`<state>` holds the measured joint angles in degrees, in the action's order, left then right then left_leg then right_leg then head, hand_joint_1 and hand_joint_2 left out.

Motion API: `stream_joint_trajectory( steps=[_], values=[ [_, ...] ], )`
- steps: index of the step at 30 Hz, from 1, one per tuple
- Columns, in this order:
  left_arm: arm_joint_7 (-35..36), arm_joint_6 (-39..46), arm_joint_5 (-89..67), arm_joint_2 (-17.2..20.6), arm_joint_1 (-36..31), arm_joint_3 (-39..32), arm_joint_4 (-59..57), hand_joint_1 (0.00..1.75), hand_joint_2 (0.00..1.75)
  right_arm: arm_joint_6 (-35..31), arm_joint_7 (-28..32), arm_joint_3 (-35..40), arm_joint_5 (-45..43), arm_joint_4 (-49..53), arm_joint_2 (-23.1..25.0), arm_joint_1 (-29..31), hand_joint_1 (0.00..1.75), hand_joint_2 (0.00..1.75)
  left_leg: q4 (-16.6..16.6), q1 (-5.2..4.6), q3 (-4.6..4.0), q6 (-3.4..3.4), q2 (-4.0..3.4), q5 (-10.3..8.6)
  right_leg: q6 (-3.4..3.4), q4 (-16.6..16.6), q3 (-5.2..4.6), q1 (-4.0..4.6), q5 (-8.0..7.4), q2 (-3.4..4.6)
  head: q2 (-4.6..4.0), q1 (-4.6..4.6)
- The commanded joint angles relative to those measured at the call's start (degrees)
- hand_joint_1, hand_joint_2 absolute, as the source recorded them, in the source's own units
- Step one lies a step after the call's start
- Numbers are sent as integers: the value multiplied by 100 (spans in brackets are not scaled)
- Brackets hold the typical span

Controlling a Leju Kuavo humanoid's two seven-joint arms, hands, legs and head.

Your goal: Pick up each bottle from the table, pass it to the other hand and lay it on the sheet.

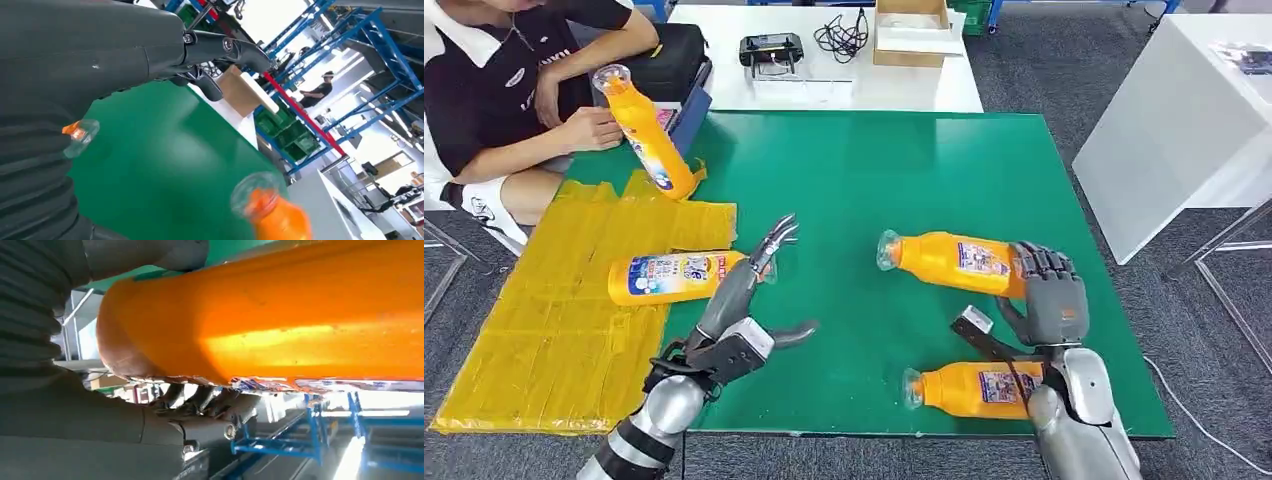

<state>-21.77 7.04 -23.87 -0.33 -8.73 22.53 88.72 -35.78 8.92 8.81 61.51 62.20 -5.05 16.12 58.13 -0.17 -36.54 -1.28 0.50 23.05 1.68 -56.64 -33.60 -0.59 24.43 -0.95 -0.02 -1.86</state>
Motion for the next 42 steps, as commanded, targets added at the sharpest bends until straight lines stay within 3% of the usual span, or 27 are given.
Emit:
stream_joint_trajectory(
  steps=[1,6,9,12,13,24,30,31,32,42],
  values=[
    [0,-346,360,-3,8,85,-131,0,175,-422,346,-660,155,1461,736,-474,175,175,-3,1,29,10,-20,15,-6,4,25,1,8,23,0,0],
    [-32,-481,606,28,84,116,-163,0,175,-311,989,-327,-1417,2357,909,-871,175,175,-3,-5,11,9,-5,7,-7,0,8,-3,8,6,0,0],
    [-60,-678,900,47,65,126,-197,0,175,809,1222,235,-2929,2571,934,-943,175,175,-2,-3,8,9,-6,8,-6,0,5,-2,7,9,0,-2],
    [-69,-708,945,60,59,145,-206,0,175,833,1268,414,-3002,2444,990,-887,175,175,-3,0,14,10,-19,10,-7,3,10,1,5,20,0,2],
    [-106,-811,1093,52,21,181,-224,0,175,1285,1413,635,-3496,2366,1027,-830,175,175,-4,0,4,8,-20,6,-6,2,-2,0,1,17,0,2],
    [-133,-925,1483,15,-183,399,-281,0,175,1620,1437,1379,-3775,1381,1273,-456,175,175,-4,3,19,11,-25,11,-7,7,14,3,5,15,0,0],
    [-130,-923,1496,17,-195,418,-286,0,175,1624,1439,1431,-3773,1305,1293,-433,175,175,-5,1,4,7,-22,4,-4,5,-2,0,0,10,0,0],
    [-119,-897,1545,4,-226,430,-310,0,175,1625,1443,1586,-3748,1063,1375,-387,175,175,-6,2,12,9,-24,6,-5,7,6,1,2,13,0,0],
    [-119,-759,1923,-55,-405,520,-438,0,175,1866,1498,3089,-3688,-456,1711,-2,175,175,-9,3,19,11,-39,8,-8,9,10,3,-2,30,0,0],
    [-124,-726,1967,-71,-428,518,-447,0,175,1879,1474,3196,-3680,-595,1696,60,175,175,-7,10,16,11,-24,7,-7,9,9,6,5,13,0,0]
  ],
)
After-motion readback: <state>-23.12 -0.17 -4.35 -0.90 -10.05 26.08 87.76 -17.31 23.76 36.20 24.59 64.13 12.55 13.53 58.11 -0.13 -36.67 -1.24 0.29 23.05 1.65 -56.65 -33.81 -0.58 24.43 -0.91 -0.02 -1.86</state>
